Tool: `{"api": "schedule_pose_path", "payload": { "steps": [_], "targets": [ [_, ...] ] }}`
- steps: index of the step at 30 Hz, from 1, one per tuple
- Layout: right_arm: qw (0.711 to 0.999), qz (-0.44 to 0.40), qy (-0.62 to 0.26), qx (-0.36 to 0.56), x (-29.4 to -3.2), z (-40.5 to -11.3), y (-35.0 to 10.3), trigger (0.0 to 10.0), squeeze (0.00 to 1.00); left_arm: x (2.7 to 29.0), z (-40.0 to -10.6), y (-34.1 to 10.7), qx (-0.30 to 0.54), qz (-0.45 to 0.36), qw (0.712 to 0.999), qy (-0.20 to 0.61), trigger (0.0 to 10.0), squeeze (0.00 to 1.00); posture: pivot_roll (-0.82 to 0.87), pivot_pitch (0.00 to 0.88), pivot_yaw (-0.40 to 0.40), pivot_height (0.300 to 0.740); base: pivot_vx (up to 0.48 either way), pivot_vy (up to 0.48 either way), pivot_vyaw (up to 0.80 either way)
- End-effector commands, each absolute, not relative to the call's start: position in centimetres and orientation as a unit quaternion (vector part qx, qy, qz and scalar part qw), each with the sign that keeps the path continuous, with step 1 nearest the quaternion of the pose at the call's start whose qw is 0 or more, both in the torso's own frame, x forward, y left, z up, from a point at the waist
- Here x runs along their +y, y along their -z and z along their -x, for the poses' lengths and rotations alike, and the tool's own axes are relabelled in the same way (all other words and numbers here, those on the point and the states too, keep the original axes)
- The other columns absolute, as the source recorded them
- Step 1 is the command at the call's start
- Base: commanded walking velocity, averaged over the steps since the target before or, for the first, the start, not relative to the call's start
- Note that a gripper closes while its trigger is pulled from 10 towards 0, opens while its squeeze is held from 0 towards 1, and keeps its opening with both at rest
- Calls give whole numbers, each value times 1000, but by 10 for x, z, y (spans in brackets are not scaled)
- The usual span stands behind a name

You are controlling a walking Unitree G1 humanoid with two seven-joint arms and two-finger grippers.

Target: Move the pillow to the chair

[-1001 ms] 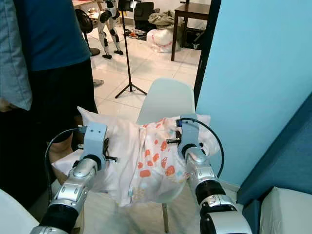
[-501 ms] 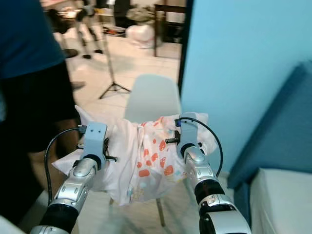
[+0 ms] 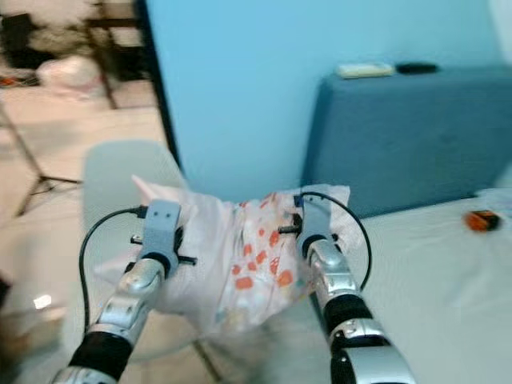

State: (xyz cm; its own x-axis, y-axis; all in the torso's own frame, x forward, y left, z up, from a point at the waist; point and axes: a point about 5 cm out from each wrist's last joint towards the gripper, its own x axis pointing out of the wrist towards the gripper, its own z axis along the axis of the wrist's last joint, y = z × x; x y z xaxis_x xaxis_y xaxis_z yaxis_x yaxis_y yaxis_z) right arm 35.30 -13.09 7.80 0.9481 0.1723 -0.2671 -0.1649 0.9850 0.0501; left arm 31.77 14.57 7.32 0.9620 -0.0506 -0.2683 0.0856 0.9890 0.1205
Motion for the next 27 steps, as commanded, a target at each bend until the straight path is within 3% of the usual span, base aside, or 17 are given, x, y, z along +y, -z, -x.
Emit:
{"api": "schedule_pose_path", "payload": {
  "steps": [1, 10, 23, 27],
  "targets": [
    [987, -15, -105, 117, -122, -357, -88, 10000, 0, 137, -320, -80, 117, -71, 989, 53, 10000, 0, 15, 0, -30, 715, 0, 0, -669],
    [985, 1, -126, 119, -117, -356, -87, 10000, 0, 144, -317, -79, 116, -61, 991, 21, 10000, 0, 26, 0, -67, 715, 0, 0, -58],
    [984, -6, -136, 114, -113, -356, -90, 10000, 0, 148, -311, -76, 118, -58, 991, 12, 10000, 0, 32, 0, -85, 715, 0, 379, 0],
    [988, -47, -124, 83, -114, -360, -102, 10000, 0, 148, -312, -79, 114, -58, 992, 10, 10000, 0, 32, 0, -84, 715, 0, 448, 0]
  ]
}}
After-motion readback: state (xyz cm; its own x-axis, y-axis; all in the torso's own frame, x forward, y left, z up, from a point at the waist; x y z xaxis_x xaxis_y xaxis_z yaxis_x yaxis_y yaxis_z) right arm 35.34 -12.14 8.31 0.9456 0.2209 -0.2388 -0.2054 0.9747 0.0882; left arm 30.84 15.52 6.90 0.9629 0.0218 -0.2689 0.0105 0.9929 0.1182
